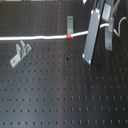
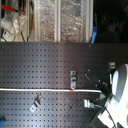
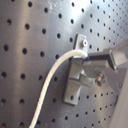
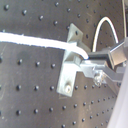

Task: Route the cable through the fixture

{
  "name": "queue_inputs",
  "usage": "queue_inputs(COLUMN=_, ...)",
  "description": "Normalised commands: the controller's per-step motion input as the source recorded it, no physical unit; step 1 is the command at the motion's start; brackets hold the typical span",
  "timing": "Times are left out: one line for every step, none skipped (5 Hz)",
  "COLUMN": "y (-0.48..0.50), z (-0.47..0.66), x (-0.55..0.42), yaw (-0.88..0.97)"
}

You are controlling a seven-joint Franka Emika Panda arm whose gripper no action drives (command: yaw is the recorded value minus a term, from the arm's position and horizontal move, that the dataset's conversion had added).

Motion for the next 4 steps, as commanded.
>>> queue_inputs(y=-0.138, z=-0.14, x=-0.449, yaw=-0.07)
queue_inputs(y=0.147, z=0.00, x=-0.275, yaw=-0.34)
queue_inputs(y=0.118, z=0.02, x=-0.161, yaw=-0.26)
queue_inputs(y=0.018, z=0.17, x=-0.273, yaw=-0.33)
